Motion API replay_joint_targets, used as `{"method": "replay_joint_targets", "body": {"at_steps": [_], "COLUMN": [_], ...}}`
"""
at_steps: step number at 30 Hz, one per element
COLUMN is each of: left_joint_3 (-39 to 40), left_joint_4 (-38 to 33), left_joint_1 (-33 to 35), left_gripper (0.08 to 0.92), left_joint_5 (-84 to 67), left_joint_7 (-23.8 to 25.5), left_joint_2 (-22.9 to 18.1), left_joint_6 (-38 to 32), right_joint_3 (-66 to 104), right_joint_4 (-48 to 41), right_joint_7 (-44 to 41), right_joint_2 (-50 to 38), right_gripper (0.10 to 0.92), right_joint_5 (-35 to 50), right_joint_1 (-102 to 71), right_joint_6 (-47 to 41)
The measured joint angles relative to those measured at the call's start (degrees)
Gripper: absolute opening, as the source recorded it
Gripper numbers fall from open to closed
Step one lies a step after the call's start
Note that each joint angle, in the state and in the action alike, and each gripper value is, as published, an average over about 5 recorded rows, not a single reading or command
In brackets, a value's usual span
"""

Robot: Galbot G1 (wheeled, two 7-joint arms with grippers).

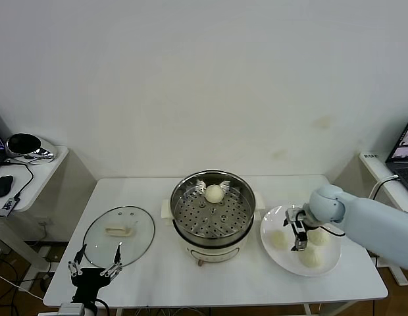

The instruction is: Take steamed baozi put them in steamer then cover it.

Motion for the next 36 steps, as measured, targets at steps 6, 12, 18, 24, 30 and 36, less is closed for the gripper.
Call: {"method": "replay_joint_targets", "body": {"at_steps": [6,12,18,24,30,36], "left_joint_3": [0.0,0.0,0.0,-0.2,-0.1,0.4], "left_joint_4": [0.2,0.3,0.4,0.2,0.0,0.0], "left_joint_1": [-0.2,-0.2,-0.2,0.0,0.0,-0.7], "left_gripper": [0.823,0.823,0.823,0.823,0.823,0.823], "left_joint_5": [0.0,0.0,0.0,0.0,-0.1,-0.2], "left_joint_7": [0.0,0.0,0.0,0.0,0.1,0.2], "left_joint_2": [-0.1,-0.2,-0.3,-0.2,0.1,0.6], "left_joint_6": [0.0,-0.1,-0.1,-0.1,-0.1,0.0], "right_joint_3": [0.9,1.4,1.7,1.5,0.1,-4.1], "right_joint_4": [-1.2,-1.6,-1.6,-0.2,3.1,7.8], "right_joint_7": [0.4,0.4,-0.1,-1.4,-3.5,-5.5], "right_joint_2": [1.5,1.9,1.9,0.4,-3.5,-7.2], "right_gripper": [0.751,0.65,0.581,0.553,0.559,0.56], "right_joint_5": [-0.5,-1.0,-1.2,-0.5,1.8,6.1], "right_joint_1": [-0.9,-1.3,-1.5,0.3,5.0,14.6], "right_joint_6": [-0.2,-0.5,-0.7,-1.0,-1.5,-2.5]}}
